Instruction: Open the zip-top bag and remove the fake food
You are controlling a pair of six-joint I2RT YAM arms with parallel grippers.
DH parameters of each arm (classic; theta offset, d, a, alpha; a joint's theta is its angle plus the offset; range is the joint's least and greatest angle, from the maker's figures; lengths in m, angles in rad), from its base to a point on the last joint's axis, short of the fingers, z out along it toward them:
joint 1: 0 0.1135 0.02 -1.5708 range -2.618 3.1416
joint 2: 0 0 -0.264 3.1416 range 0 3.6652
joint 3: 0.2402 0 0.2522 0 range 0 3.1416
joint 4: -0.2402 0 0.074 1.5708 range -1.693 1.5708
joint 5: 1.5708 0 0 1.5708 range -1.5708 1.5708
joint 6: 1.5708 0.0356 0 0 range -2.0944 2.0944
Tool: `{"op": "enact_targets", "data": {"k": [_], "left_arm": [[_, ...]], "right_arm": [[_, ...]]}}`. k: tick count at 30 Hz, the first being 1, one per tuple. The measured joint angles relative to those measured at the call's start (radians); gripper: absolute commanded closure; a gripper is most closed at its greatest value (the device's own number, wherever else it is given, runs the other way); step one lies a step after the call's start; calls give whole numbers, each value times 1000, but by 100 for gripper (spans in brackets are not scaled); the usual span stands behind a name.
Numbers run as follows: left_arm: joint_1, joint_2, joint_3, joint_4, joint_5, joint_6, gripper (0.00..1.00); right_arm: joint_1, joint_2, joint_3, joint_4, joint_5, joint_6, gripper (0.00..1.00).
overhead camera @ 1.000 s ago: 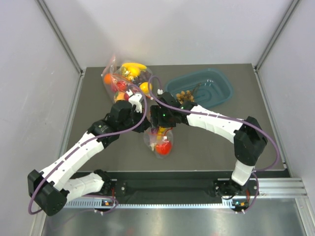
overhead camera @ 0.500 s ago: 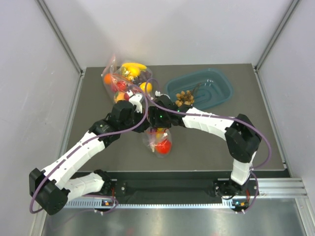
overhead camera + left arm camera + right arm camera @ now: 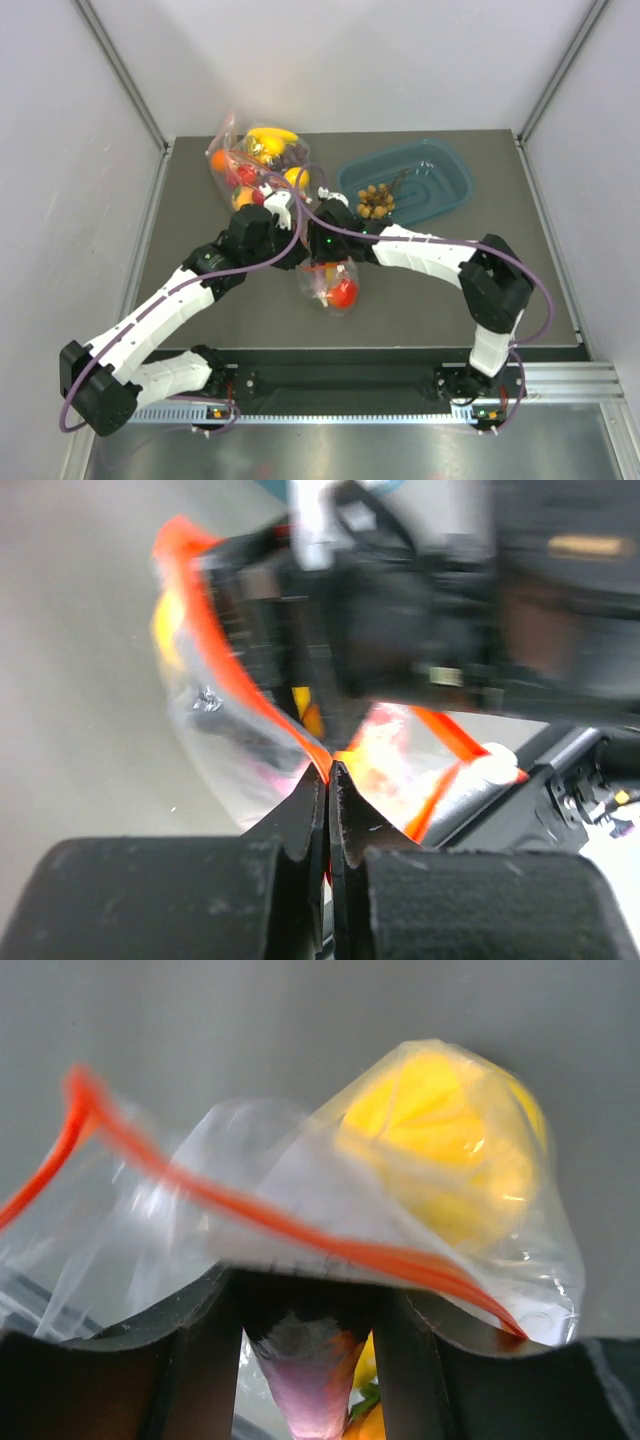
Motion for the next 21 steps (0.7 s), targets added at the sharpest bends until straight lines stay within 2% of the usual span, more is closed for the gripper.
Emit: {"op": "enact_targets", "data": {"k": [11, 21], "left_arm": [[22, -2, 0, -25, -111, -68, 100], [39, 34, 4, -28, -117, -96, 100]], "right_arm": [[0, -291, -93, -41, 103, -3, 73], [21, -387, -98, -66, 108, -46, 72]]}}
